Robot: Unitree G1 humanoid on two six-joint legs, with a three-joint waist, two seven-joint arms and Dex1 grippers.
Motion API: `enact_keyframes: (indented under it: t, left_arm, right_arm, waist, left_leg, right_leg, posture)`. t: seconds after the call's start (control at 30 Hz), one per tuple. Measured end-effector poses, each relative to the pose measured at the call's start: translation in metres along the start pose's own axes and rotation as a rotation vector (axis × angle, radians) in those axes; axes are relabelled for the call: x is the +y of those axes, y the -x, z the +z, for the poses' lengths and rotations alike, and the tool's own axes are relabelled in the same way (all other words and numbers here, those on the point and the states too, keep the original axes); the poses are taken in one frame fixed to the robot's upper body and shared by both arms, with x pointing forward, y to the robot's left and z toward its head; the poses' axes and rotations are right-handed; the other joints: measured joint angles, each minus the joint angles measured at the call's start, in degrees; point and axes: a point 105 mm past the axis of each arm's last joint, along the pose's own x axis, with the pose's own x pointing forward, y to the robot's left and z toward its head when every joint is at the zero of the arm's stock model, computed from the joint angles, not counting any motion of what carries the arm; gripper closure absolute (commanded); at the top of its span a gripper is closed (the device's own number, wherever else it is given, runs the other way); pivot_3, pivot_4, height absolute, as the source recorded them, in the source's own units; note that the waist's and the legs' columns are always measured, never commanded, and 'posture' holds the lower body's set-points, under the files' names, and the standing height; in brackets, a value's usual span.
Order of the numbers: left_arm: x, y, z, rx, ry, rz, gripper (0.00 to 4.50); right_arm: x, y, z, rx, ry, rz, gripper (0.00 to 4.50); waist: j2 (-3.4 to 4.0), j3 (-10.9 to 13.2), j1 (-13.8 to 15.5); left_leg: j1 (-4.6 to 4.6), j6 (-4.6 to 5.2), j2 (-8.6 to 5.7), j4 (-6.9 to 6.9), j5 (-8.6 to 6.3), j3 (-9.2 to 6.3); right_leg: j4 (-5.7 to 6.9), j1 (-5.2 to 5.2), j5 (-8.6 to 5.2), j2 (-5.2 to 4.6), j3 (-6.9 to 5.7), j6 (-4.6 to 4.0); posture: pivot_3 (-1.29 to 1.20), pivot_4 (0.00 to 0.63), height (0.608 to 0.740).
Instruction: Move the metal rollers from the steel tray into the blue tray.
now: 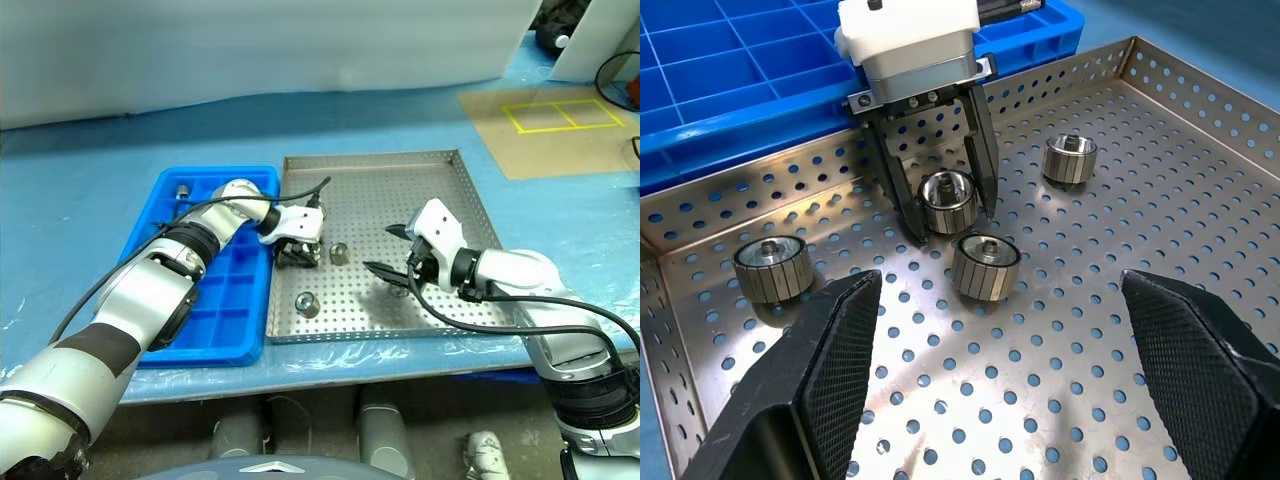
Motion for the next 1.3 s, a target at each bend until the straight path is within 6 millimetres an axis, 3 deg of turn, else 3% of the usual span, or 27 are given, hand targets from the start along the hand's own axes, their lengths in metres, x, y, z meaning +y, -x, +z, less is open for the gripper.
enact_keyframes:
  t: [0.03, 0.3, 0.43, 0.5, 0.57, 0.7, 0.83, 0.97, 1.17, 1.3]
  left_arm:
    - [0.000, 0.000, 0.000, -0.006, 0.003, -0.003, 2.80]
    - [0.009, 0.010, 0.009, -0.116, 0.055, 0.070, 2.80]
    - [0.018, 0.029, 0.033, -0.310, 0.083, 0.088, 2.80]
    - [0.015, 0.047, 0.039, -0.410, 0.079, 0.087, 2.80]
    - [0.006, 0.062, 0.029, -0.433, 0.089, 0.089, 2.80]
    - [-0.030, 0.081, -0.011, -0.366, 0.176, 0.099, 2.80]
    - [-0.051, 0.091, -0.017, -0.350, 0.208, 0.131, 2.80]
    - [-0.069, 0.118, -0.041, -0.271, 0.323, 0.271, 2.80]
    - [-0.058, 0.156, -0.033, -0.300, 0.353, 0.510, 2.80]
    - [-0.081, 0.156, -0.040, -0.287, 0.415, 0.540, 2.80]
  right_arm:
    - [0.000, 0.000, 0.000, 0.001, 0.000, -0.001, 0.54]
    - [-0.003, -0.002, 0.000, -0.002, -0.006, -0.005, 0.54]
    - [-0.004, -0.004, 0.006, -0.019, 0.004, 0.010, 0.54]
    - [-0.002, -0.008, 0.010, -0.036, 0.001, 0.048, 0.54]
    - [-0.004, -0.011, 0.012, -0.038, -0.001, 0.069, 0.54]
    - [-0.008, -0.020, 0.017, -0.053, 0.011, 0.124, 0.54]
    - [-0.006, -0.033, 0.027, -0.077, 0.041, 0.205, 0.54]
    - [-0.005, -0.049, 0.034, -0.095, 0.057, 0.298, 0.54]
    - [0.001, -0.076, 0.049, -0.130, 0.122, 0.424, 0.54]
    - [0.002, -0.086, 0.051, -0.131, 0.146, 0.471, 0.54]
  waist:
    - [0.00, 0.0, 0.0]
    - [-0.01, 0.0, 0.1]
    - [-0.05, 0.0, 0.3]
    - [-0.05, 0.0, 0.0]
    - [-0.04, 0.0, -0.2]
    - [0.00, 0.1, 0.3]
    - [-0.07, 0.1, 1.6]
    - [-0.05, 0.1, 2.3]
    - [-0.03, 0.1, 5.1]
    - [-0.04, 0.1, 6.1]
  left_leg:
    - [-0.03, 0.00, 0.00, -0.01, 0.00, 0.00]
    - [-0.20, 0.01, 0.00, -0.09, -0.01, 0.00]
    - [-0.20, 0.02, -0.02, -0.09, -0.02, 0.00]
    - [-0.07, 0.01, 0.02, -0.14, -0.01, 0.07]
    - [0.00, -0.06, 0.11, -0.24, 0.02, 0.09]
    - [0.00, -0.16, 0.13, -0.44, 0.09, 0.09]
    - [0.00, -0.16, 0.14, -0.45, 0.08, 0.10]
    - [0.06, -0.43, 0.19, -0.78, 0.25, 0.08]
    - [0.00, -0.44, 0.16, -0.79, 0.25, 0.06]
    - [-0.06, -0.42, 0.19, -0.90, 0.24, 0.06]
  right_leg:
    - [0.00, -0.03, 0.04, 0.00, -0.01, -0.07]
    - [-0.05, -0.17, 0.12, 0.01, -0.02, -0.20]
    - [-0.05, -0.16, 0.12, -0.06, -0.03, -0.21]
    - [-0.02, -0.18, 0.12, -0.04, 0.03, -0.21]
    - [0.04, -0.22, 0.12, 0.04, 0.02, -0.22]
    - [0.05, -0.26, 0.11, 0.05, -0.04, -0.25]
    - [0.07, -0.27, 0.10, 0.01, -0.08, -0.27]
    - [0.17, -0.38, 0.05, 0.04, -0.20, -0.36]
    - [0.16, -0.38, 0.03, -0.01, -0.24, -0.40]
    - [0.14, -0.44, -0.08, -0.01, -0.36, -0.48]
  posture:
    - [-0.47, 0.150, 0.740]
    - [-0.44, 0.150, 0.740]
    - [-0.38, 0.150, 0.740]
    - [-0.35, 0.150, 0.740]
    - [-0.31, 0.150, 0.740]
    - [-0.22, 0.150, 0.740]
    - [-0.10, 0.150, 0.740]
    - [0.00, 0.150, 0.740]
    - [0.12, 0.150, 0.740]
    - [0.16, 0.150, 0.740]
